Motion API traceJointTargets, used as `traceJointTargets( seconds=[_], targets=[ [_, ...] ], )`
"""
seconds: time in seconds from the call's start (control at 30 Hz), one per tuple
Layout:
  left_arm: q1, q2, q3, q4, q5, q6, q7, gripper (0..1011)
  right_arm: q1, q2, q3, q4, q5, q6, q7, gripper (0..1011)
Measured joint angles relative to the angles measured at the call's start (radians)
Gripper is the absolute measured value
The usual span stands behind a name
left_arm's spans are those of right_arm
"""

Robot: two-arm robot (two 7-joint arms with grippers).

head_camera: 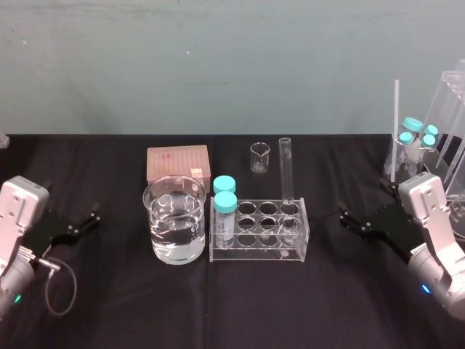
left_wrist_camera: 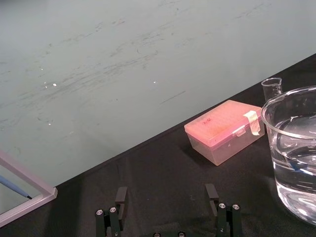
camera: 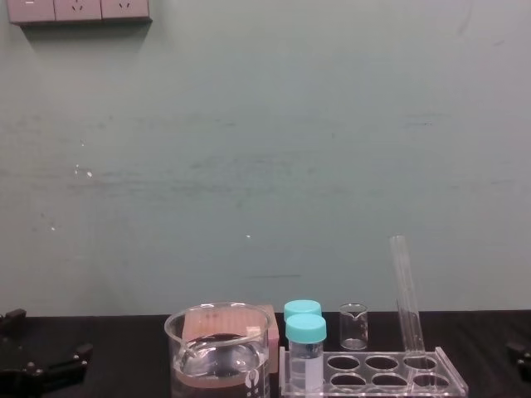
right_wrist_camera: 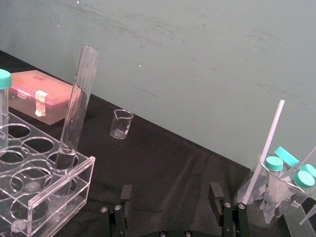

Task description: Hold the test tube with one hand and immerse one end into the beaker, then return it to the test tube rack.

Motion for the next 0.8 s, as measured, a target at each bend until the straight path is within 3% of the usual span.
traceJointTargets(
  seconds=[0.43, 0.53, 0.6, 0.67, 0.7, 0.8],
  targets=[
    [0.0, 0.0, 0.0, 0.0, 0.0, 0.0, 0.0, 1000, 0.0, 0.0, 0.0, 0.0, 0.0, 0.0, 0.0, 1000],
    [0.0, 0.0, 0.0, 0.0, 0.0, 0.0, 0.0, 1000, -0.009, -0.001, 0.019, -0.01, 0.023, -0.001, 0.015, 1000],
    [0.0, 0.0, 0.0, 0.0, 0.0, 0.0, 0.0, 1000, -0.016, -0.004, 0.035, -0.02, 0.051, 0.001, 0.031, 1000],
    [0.0, 0.0, 0.0, 0.0, 0.0, 0.0, 0.0, 1000, -0.03, -0.014, 0.076, -0.046, 0.136, 0.015, 0.077, 1000],
    [0.0, 0.0, 0.0, 0.0, 0.0, 0.0, 0.0, 1000, -0.03, -0.014, 0.076, -0.046, 0.136, 0.015, 0.077, 1000],
    [0.0, 0.0, 0.0, 0.0, 0.0, 0.0, 0.0, 1000, -0.041, -0.032, 0.121, -0.082, 0.243, 0.048, 0.139, 1000]
  ],
)
